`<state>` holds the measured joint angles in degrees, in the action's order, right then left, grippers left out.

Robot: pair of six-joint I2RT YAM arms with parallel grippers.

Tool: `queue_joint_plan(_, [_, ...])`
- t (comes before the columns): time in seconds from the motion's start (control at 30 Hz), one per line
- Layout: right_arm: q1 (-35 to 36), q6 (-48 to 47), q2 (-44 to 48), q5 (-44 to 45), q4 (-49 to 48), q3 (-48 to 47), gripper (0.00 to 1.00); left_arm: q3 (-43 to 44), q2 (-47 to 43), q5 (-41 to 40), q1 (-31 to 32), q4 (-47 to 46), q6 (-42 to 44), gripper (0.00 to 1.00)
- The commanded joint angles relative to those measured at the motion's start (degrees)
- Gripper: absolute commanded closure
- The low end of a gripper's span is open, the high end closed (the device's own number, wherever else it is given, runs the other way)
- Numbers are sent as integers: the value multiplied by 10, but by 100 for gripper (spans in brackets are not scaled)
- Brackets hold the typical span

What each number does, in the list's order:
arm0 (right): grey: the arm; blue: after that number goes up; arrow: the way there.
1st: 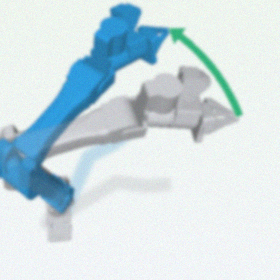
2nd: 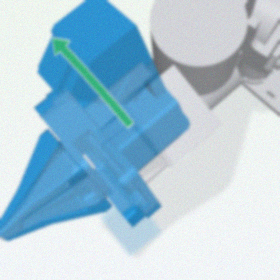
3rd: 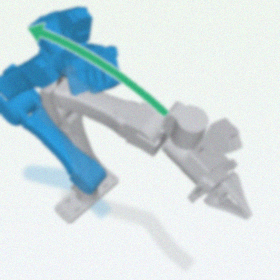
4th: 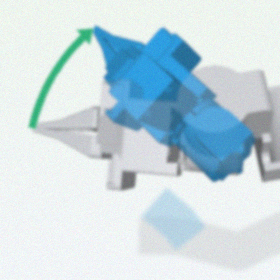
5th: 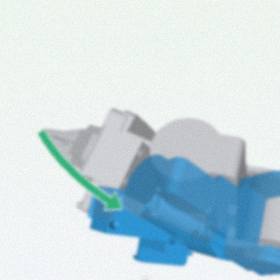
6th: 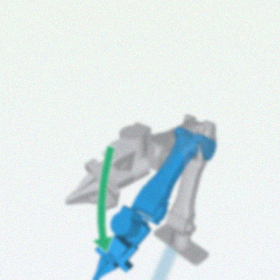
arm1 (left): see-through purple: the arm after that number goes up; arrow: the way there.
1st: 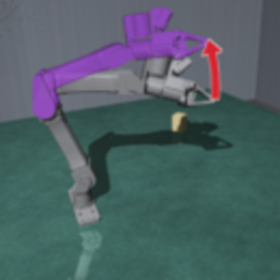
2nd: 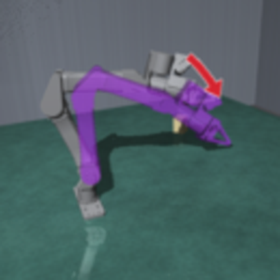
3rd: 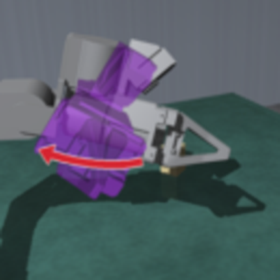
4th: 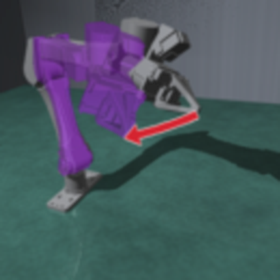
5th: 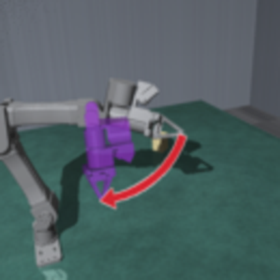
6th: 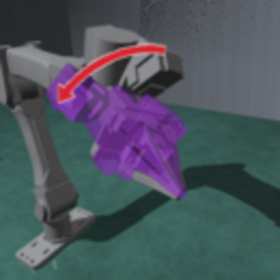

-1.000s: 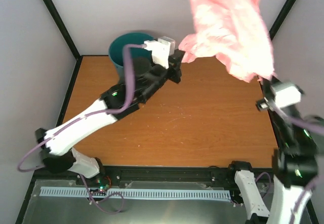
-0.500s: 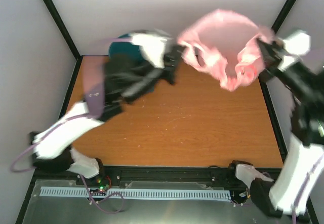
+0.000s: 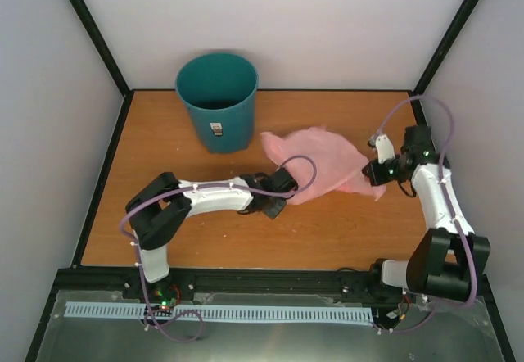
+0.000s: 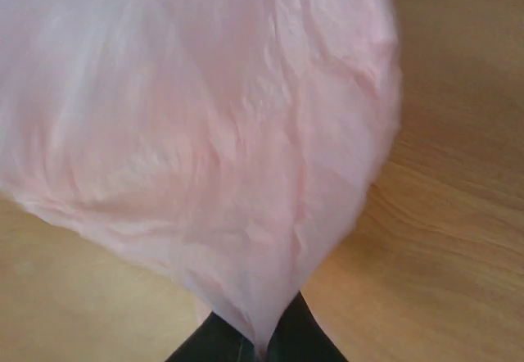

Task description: Put the trash bags into the trash bin

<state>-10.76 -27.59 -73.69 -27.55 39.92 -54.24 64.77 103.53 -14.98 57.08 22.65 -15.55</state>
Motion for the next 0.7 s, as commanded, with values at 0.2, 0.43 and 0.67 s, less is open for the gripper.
queue_joint_plan(0.2, [2, 102, 16, -98, 204, -945, 97, 599, -213, 45, 72, 15, 131, 99])
queue_joint_plan(0.43, [3, 55, 266, -49, -93, -38, 97, 53, -228, -87, 47, -147, 34, 99])
queue_joint_plan(0.67, [5, 8, 206, -47, -19, -29, 97, 59, -187, -61, 22, -71, 29, 99])
